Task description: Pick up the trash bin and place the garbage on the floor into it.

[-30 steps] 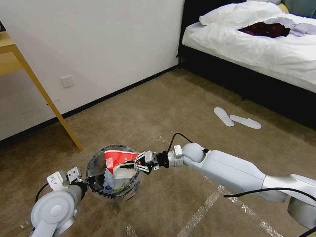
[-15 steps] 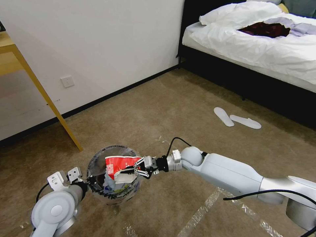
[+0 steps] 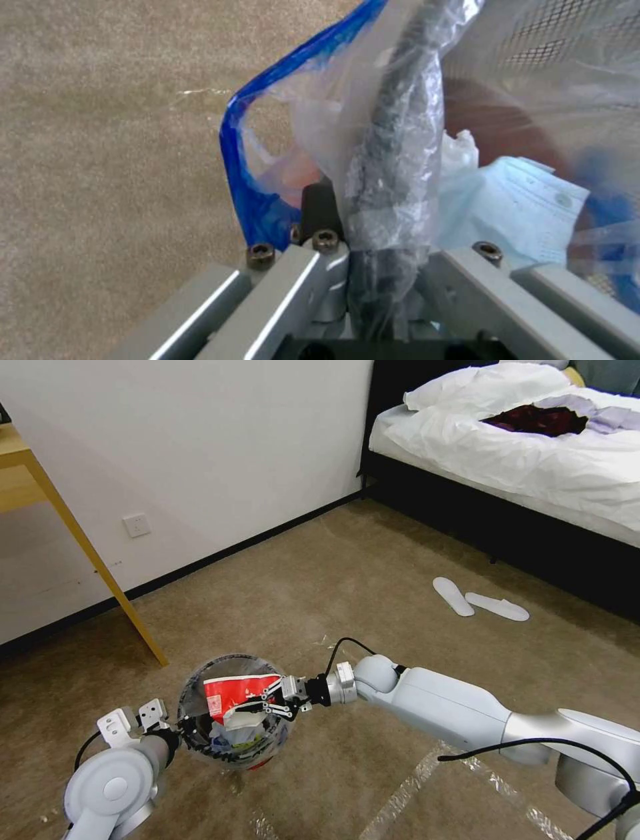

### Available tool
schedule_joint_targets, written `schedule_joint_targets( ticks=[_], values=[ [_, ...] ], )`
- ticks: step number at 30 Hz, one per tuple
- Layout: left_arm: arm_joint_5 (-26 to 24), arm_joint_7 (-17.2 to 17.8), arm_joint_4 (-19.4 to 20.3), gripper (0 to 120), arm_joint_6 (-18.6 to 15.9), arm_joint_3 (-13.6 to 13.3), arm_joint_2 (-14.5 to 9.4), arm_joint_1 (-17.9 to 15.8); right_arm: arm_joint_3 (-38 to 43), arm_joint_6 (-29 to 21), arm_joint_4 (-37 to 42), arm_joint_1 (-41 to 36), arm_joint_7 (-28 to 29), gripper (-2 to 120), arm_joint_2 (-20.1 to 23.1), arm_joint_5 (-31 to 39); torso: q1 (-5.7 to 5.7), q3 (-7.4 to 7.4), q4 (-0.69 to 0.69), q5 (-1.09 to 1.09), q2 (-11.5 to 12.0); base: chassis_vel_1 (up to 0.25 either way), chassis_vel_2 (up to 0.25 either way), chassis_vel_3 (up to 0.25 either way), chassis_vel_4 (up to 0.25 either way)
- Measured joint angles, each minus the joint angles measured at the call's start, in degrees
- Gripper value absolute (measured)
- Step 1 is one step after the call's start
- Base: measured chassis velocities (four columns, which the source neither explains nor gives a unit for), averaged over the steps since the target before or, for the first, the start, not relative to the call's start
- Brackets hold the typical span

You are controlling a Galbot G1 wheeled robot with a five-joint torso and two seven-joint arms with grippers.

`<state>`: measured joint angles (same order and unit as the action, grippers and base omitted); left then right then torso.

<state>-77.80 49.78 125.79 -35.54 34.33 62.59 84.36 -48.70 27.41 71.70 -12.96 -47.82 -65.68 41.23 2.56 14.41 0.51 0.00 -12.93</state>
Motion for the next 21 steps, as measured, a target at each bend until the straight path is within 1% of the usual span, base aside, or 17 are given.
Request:
schedule_joint_targets(
  ticks=[7,12,13,14,15,16,17,19,20,21],
  values=[
    [0.07,-0.04,0.08,1,-0.04,-0.09,0.17,0.03,-0.16,0.44,-2.09,0.43,0.07,0,-2.23,0.10,0.00,0.00,0.00,0.00,0.00,0.000,0.000,0.000,0.000],
    [0.07,-0.11,0.19,1,-0.04,0.19,0.12,0.25,-0.50,1.61,-3.86,0.69,1.98,1,-3.34,-0.05,0.00,0.00,0.00,0.00,0.00,0.000,0.000,0.000,0.000],
    [0.04,-0.13,0.22,1,-0.04,0.29,0.02,0.27,-1.07,2.80,-4.82,0.95,3.82,9,-3.92,-0.14,0.00,0.00,0.00,0.01,0.00,0.000,0.000,0.000,0.000],
    [0.02,-0.14,0.24,1,-0.04,0.31,-0.03,0.27,-1.28,3.48,-5.57,1.09,4.41,13,-4.38,-0.20,0.00,0.00,0.00,0.00,0.00,0.000,0.000,0.000,0.000],
    [0.02,-0.14,0.24,1,-0.04,0.31,-0.03,0.27,-1.28,3.48,-5.57,1.09,4.41,13,-4.38,-0.20,0.00,0.00,0.00,0.00,0.00,0.000,0.000,0.000,0.000],
    [0.00,-0.14,0.23,1,-0.05,0.32,-0.05,0.26,-1.29,3.67,-6.03,1.20,4.59,19,-4.65,-0.29,0.00,0.00,-0.01,0.01,0.00,0.000,0.000,0.000,0.000],
    [0.00,-0.14,0.23,1,-0.05,0.32,-0.05,0.26,-1.29,3.67,-6.03,1.20,4.59,19,-4.65,-0.29,0.00,0.00,-0.01,0.01,0.00,0.000,0.000,0.000,0.000],
    [-0.12,-0.14,0.23,1,-0.04,0.33,-0.17,0.17,-1.05,3.72,-6.41,1.49,4.75,30,-4.68,-0.28,0.00,0.00,0.00,0.01,0.00,0.000,0.000,0.000,0.000],
    [-0.12,-0.14,0.23,1,-0.04,0.33,-0.17,0.17,-1.05,3.72,-6.41,1.49,4.75,30,-4.68,-0.28,0.00,0.00,0.00,0.01,0.00,0.000,0.000,0.000,0.000],
    [-0.18,-0.14,0.24,1,-0.05,0.34,-0.25,0.12,-0.79,3.71,-6.42,1.62,4.77,36,-4.53,-0.23,0.00,0.00,0.00,0.01,0.00,0.000,0.000,0.000,0.000]
  ],
)
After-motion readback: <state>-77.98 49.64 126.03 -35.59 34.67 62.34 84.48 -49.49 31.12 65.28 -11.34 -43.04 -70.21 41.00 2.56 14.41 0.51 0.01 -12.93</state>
